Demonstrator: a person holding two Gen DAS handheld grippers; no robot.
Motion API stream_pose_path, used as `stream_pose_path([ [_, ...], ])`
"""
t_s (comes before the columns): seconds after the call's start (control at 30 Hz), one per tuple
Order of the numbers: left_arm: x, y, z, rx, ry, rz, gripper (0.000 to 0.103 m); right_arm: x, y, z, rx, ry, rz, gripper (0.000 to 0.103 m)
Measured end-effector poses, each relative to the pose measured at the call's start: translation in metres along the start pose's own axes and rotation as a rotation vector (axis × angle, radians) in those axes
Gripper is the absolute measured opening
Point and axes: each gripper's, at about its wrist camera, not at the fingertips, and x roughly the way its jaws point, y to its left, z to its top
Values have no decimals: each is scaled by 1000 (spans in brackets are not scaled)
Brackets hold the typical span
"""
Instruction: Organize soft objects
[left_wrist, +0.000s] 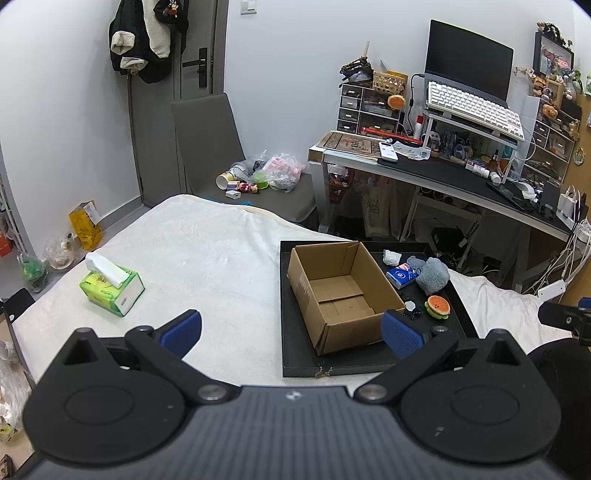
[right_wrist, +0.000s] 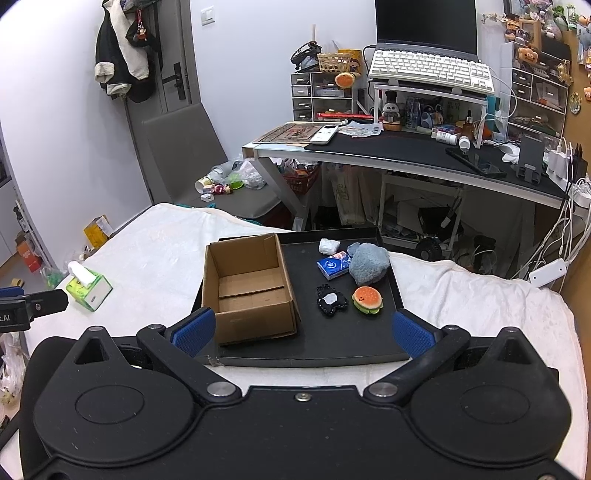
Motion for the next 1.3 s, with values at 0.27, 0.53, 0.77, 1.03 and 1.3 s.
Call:
stream_pose_path([
  [0.27, 0, 0, 0, -2, 1, -1, 103, 0, 1, -2, -3, -1, -1, 103],
  [0.53, 0, 1, -1, 0, -1, -2, 103, 2, 2, -1, -6, 0, -1, 103],
  [0.77, 6, 2, -1, 5, 9, -4, 103, 8, 1, -2, -7, 10, -4, 103],
  [1.03, 26, -4, -2, 10, 31, -6, 103, 24, -11, -4, 33, 28, -23, 103],
  [1.3, 59, -8, -1, 4, 75, -19, 103, 49, -22, -5, 62, 75, 3, 103],
])
